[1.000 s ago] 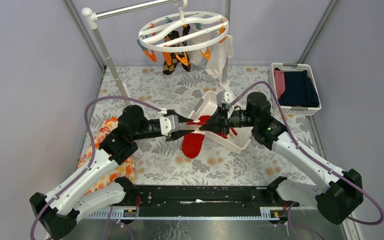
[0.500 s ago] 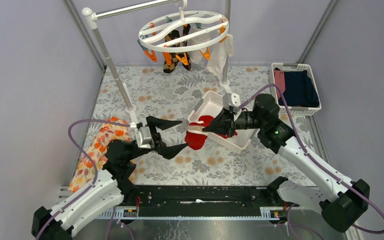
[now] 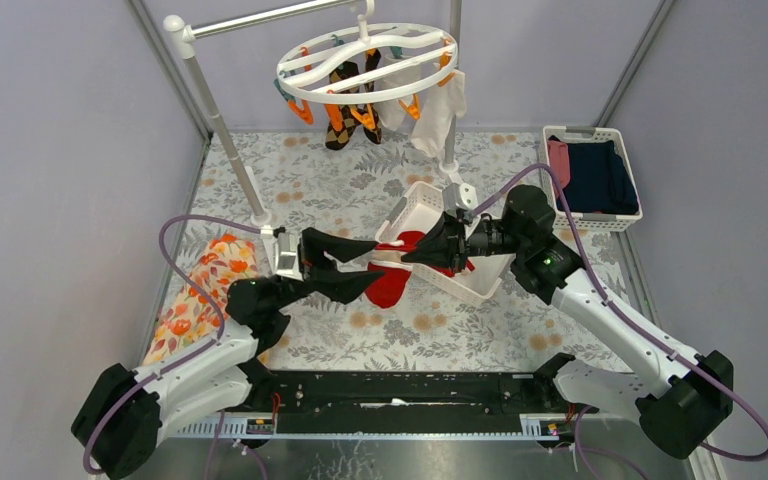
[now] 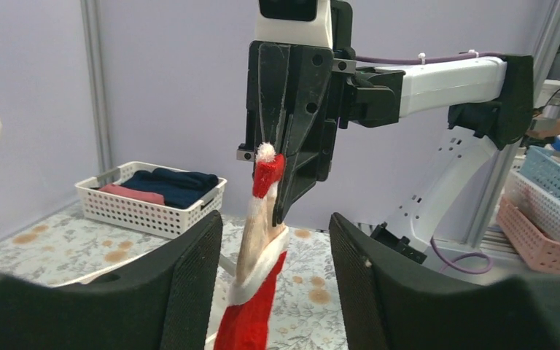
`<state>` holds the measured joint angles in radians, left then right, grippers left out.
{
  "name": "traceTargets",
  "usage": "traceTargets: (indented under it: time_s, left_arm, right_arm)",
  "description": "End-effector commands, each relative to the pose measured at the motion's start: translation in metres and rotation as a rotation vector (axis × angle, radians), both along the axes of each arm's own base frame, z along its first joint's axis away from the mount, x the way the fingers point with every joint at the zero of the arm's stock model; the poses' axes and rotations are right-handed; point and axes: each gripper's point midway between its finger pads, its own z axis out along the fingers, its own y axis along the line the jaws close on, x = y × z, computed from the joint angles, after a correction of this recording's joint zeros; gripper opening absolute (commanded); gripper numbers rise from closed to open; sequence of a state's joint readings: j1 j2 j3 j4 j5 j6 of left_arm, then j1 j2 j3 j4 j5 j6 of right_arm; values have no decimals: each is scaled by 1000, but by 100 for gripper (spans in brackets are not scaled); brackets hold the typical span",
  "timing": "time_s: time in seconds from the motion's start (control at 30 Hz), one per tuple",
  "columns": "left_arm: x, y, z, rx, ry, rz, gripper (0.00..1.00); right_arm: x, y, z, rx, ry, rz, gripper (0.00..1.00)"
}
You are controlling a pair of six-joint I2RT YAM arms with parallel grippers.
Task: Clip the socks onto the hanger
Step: Pick up the sock from the bin.
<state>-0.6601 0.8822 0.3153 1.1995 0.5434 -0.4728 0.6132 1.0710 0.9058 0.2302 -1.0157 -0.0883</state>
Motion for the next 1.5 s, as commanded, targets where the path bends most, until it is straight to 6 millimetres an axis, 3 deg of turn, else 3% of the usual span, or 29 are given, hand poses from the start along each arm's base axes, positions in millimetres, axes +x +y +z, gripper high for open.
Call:
traceTargets:
  time_s: [0.0,0.3,0.4,0.5,0.57,0.6,0.63,0.73,0.77,0.8,0.87,0.97,1.07,1.27,1.47]
  left_arm:
    - [-10,4,22,-69,-72,-37,57]
    - [-7,-4,21,-47,-73,-58,44]
    - [-6,-6,21,-38,-73,-66,31]
    - [-6,-8,21,-30,-80,-76,1]
    - [-5,-9,22,-22,-87,-71,0]
    - [-4,-9,22,-14,-88,-60,0]
    - [0,-9,21,3,-88,-39,0]
    - [17,-7,22,82,-58,62,0]
    - [23,-5,27,104,-50,100,0]
    - [29,-1,33,112,-37,144,0]
    - [36,2,40,129,-23,188,0]
    - [44,2,50,132,-18,222,0]
    - [53,-1,55,126,-19,242,0]
    - [72,-11,60,98,-49,263,0]
    - [94,-22,54,81,-104,307,0]
  right_arm:
    - [-5,1,15,36,-39,31,0]
    - [-6,3,13,29,-31,46,0]
    - [-6,2,13,28,-33,47,0]
    - [-6,2,13,25,-34,45,0]
    - [-5,2,13,21,-35,36,0]
    - [-3,1,14,18,-39,20,4]
    - [0,0,14,12,-45,-3,14]
    - [23,-6,22,5,-60,-165,72]
    - [34,-11,28,4,-65,-245,86]
    - [46,-17,35,11,-69,-325,93]
    - [73,-38,57,55,-63,-503,99]
    - [119,-91,97,214,18,-799,100]
    - [148,-134,126,359,37,-988,100]
    - [190,-150,156,447,14,-1128,100]
    - [213,-136,171,477,-117,-1060,100]
